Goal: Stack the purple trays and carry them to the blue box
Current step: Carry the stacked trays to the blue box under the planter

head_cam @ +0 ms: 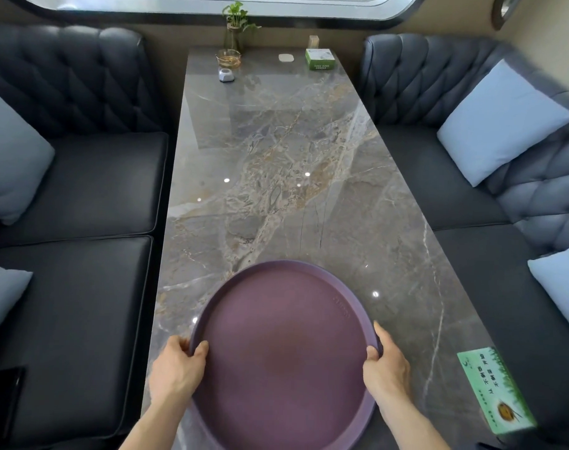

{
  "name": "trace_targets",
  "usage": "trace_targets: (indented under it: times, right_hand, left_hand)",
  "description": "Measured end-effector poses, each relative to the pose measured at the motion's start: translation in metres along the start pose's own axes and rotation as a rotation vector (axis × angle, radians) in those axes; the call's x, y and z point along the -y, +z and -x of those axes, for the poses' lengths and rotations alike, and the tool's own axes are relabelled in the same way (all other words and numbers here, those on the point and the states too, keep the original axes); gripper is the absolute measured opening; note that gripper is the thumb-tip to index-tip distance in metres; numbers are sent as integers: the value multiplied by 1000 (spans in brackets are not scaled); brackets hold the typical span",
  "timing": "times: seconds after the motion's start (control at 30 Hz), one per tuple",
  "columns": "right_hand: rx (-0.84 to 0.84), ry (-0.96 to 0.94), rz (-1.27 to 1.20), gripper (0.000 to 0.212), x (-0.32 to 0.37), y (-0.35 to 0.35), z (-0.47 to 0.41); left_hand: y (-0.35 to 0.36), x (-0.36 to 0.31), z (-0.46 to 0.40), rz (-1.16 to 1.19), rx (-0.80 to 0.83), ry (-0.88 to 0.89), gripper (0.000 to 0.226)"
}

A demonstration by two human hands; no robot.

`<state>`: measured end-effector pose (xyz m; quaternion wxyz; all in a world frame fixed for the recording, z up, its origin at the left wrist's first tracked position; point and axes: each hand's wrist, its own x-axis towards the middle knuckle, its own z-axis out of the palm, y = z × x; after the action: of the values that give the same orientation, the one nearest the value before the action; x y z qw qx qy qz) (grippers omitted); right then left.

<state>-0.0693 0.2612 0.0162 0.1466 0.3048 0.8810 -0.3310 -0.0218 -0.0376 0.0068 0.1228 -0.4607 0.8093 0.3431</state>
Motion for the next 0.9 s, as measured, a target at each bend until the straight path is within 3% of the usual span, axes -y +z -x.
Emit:
trace_targets:
  times: [0.27,0.47,0.6,0.9]
  right_hand:
    - [12,-128,-185,50,63,-47,5]
    - [-113,-281,-298,49,153,-113,34]
    - [-217,-368,-356,50,205,-166,54]
    - [-306,-464,-563,46,259,-263,89]
  left_hand:
    - [-48,-49,13,319,-40,85,26]
    - [-122,-120,27,473,-60,244,32]
    - [-174,-169,52,594,-79,388,60]
    - [-249,-245,107,696,-152,548,58]
